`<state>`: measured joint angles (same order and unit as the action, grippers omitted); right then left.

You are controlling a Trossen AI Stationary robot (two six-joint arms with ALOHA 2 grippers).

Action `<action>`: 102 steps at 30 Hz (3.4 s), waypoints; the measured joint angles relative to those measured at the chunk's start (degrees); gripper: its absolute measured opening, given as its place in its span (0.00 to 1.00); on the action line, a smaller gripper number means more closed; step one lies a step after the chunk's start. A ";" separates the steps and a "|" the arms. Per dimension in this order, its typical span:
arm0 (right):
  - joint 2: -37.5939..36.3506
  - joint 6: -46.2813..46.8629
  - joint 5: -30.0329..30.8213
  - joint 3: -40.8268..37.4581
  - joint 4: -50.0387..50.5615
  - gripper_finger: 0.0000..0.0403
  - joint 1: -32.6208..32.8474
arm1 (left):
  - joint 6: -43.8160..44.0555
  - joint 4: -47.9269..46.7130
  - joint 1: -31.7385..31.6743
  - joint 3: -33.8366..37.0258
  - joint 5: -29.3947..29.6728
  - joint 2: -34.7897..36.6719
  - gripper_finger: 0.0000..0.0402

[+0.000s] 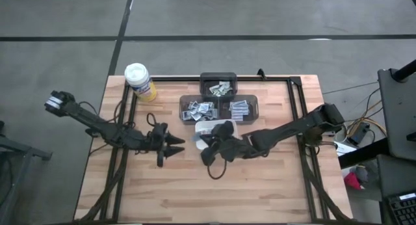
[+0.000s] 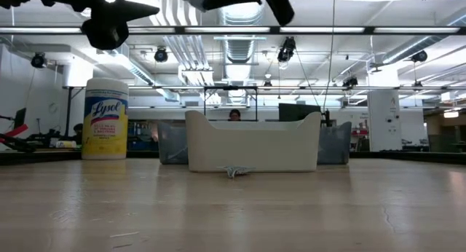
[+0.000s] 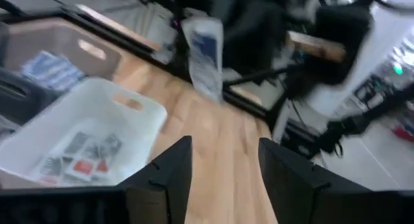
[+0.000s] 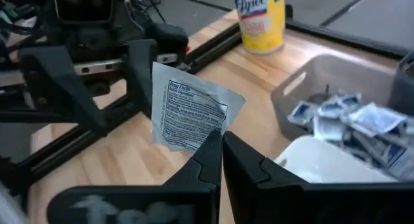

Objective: Pick & Place First Aid Supplies
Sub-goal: Put the alcohol pad into the left black bin

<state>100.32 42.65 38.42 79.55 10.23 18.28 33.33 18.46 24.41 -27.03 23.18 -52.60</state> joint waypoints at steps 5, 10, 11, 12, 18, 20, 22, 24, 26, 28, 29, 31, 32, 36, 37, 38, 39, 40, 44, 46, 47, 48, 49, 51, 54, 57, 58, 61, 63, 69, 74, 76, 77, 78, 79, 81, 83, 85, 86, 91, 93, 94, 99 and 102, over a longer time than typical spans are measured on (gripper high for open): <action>4.02 -2.98 0.84 5.60 2.73 0.02 -0.04 | 0.95 1.61 -0.46 -0.09 2.05 -0.06 0.45; 6.74 -2.96 0.82 10.44 7.71 0.02 -0.17 | 0.92 1.59 -0.60 -0.09 2.42 0.50 0.45; 6.83 -2.95 0.84 10.55 8.14 0.02 -0.19 | 0.95 1.66 -0.67 -0.09 2.46 0.52 0.45; 6.95 -2.95 0.87 10.71 8.39 0.02 -0.20 | 0.97 1.77 -0.68 -0.09 2.49 0.63 0.45; 7.37 -2.86 2.11 12.36 9.09 0.02 -0.22 | 1.41 1.55 -0.73 -0.51 2.47 0.85 0.45; 7.58 -3.49 2.13 13.05 9.10 0.02 -0.26 | 1.30 1.83 -0.84 -1.08 2.47 0.45 0.45; 7.79 -3.64 2.13 13.39 9.36 0.02 -0.28 | 1.15 1.78 -1.09 -1.29 2.45 -0.06 0.45; 7.97 -3.65 2.11 13.73 9.77 0.02 -0.31 | 1.11 1.51 -1.43 -1.38 2.46 -0.39 0.45; 8.06 -3.65 2.11 13.79 10.02 0.02 -0.31 | 1.11 1.60 -1.82 -1.45 2.45 -0.46 0.45; 8.06 -3.65 2.11 13.79 10.07 0.02 -0.33 | 1.17 1.64 -2.12 -1.46 2.45 -0.46 0.45; 8.06 -3.60 2.11 13.79 10.09 0.02 -0.33 | 1.17 1.64 -2.33 -1.46 2.45 -0.48 0.45; 8.06 -3.41 2.09 13.79 10.15 0.02 -0.33 | 1.17 1.64 -2.67 -1.46 2.45 -0.48 0.45; 8.06 -3.41 2.09 13.79 10.13 0.02 -0.33 | 1.17 1.64 -2.89 -1.46 2.45 -0.48 0.45; 8.06 -3.34 2.09 13.79 10.12 0.02 -0.33 | 1.19 1.64 -3.79 -1.46 2.40 -0.48 0.45; 8.06 -3.29 2.07 13.79 10.11 0.02 -0.33 | 1.20 1.64 -4.01 -1.46 2.36 -0.48 0.45; 8.06 -3.23 2.07 13.79 10.10 0.02 -0.33 | 1.22 1.64 -4.20 -1.46 2.32 -0.48 0.45; 8.06 -3.21 2.05 13.79 10.06 0.02 -0.33 | 1.22 1.64 -4.37 -1.46 2.29 -0.48 0.45; 8.06 -3.21 2.06 13.79 10.02 0.02 -0.33 | 1.22 1.64 -4.53 -1.46 2.25 -0.48 0.45; 8.06 -3.21 2.03 13.79 9.96 0.02 -0.33 | 1.22 1.63 -5.24 -1.46 1.76 -0.93 0.44; 8.06 -3.19 1.96 13.79 9.90 0.02 -0.33 | 1.35 1.72 -5.47 -1.46 1.62 -1.55 0.43; 8.06 -3.19 1.91 13.79 9.88 0.02 -0.33 | 1.49 1.68 -5.62 -1.46 1.53 -1.90 0.43; 8.06 -3.19 1.89 13.79 9.81 0.02 -0.33 | 1.57 1.64 -5.75 -1.46 1.37 -2.19 0.42; 8.06 -3.19 1.89 13.79 9.77 0.02 -0.33 | 1.59 1.61 -5.88 -1.46 1.34 -2.44 0.41; 8.06 -3.19 1.89 13.79 9.78 0.02 -0.33 | 1.63 1.69 -6.17 -1.46 1.27 -2.77 0.38; 8.06 -3.03 1.79 13.79 9.78 0.02 -0.33 | 1.60 1.69 -6.56 -1.46 0.76 -2.82 0.30; 8.06 -2.98 1.65 13.79 9.78 0.02 -0.33 | 0.59 2.20 -6.83 -1.46 0.05 -2.75 0.17; 8.06 -2.97 1.64 13.79 9.77 0.02 -0.33 | -0.18 2.78 -6.86 -1.46 -0.05 -2.75 0.12; 8.06 -2.99 1.63 13.79 9.76 0.02 -0.33 | -1.76 4.36 -6.94 -1.46 -0.23 -2.77 0.02; 8.06 -3.34 0.79 13.79 9.80 0.02 -0.36 | -1.73 4.18 -7.09 -1.46 -0.31 -2.77 0.01; 7.99 -3.45 -1.44 13.79 10.15 0.02 -0.49 | -1.69 4.01 -7.09 -1.46 -1.76 -2.77 0.00; 7.88 -2.10 -5.86 13.83 9.91 0.02 -0.94 | -1.67 4.00 -7.15 -1.44 -2.20 -2.77 0.00; 7.88 -1.50 -6.66 13.83 9.94 0.02 -1.03 | -1.67 4.00 -7.15 -1.44 -2.63 -2.77 0.00; 7.88 -1.37 -7.10 13.83 9.95 0.02 -1.03 | -1.65 4.02 -7.15 -1.44 -2.82 -2.77 0.00; 7.88 -1.33 -7.37 13.83 9.93 0.02 -1.05 | -1.65 4.02 -7.15 -1.44 -2.86 -2.77 0.00; 7.88 -1.28 -7.54 13.83 9.93 0.03 -1.05 | -1.65 4.06 -7.15 -1.44 -2.89 -2.77 0.00; 7.88 -1.06 -7.69 13.83 9.97 0.05 -1.05 | -1.63 4.23 -7.15 -1.44 -2.90 -2.77 0.00; 7.93 -0.66 -7.93 13.83 10.08 0.09 -1.06 | -1.57 4.56 -7.15 -1.44 -3.01 -2.77 0.00; 7.95 -0.60 -8.21 13.83 10.15 0.13 -1.14 | -1.54 4.56 -7.15 -1.44 -3.02 -2.77 0.00; 7.95 -0.53 -8.25 13.83 10.15 0.15 -1.18 | -1.53 4.50 -7.15 -1.44 -3.02 -2.77 0.00; 7.96 -0.57 -9.10 13.82 10.25 0.23 -1.33 | -1.53 4.43 -7.15 -1.44 -3.02 -2.75 0.00; 7.97 -1.05 -9.08 13.81 10.69 0.25 -1.31 | -1.56 4.42 -7.15 -1.44 -3.00 -2.67 0.00; 7.96 -1.07 -9.08 13.81 10.79 0.26 -1.31 | -1.58 4.40 -7.15 -1.44 -3.00 -2.62 0.00; 7.78 -1.13 -9.08 13.79 12.23 0.27 -1.31 | -1.58 4.01 -7.15 -1.43 -3.00 -2.49 0.00; 7.50 -1.25 -10.29 13.79 12.32 0.28 -1.30 | -1.58 3.93 -7.15 -1.42 -3.00 -2.30 0.00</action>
<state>107.82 41.40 28.13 93.34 22.55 16.98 31.75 22.39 17.26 -28.45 20.18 -54.90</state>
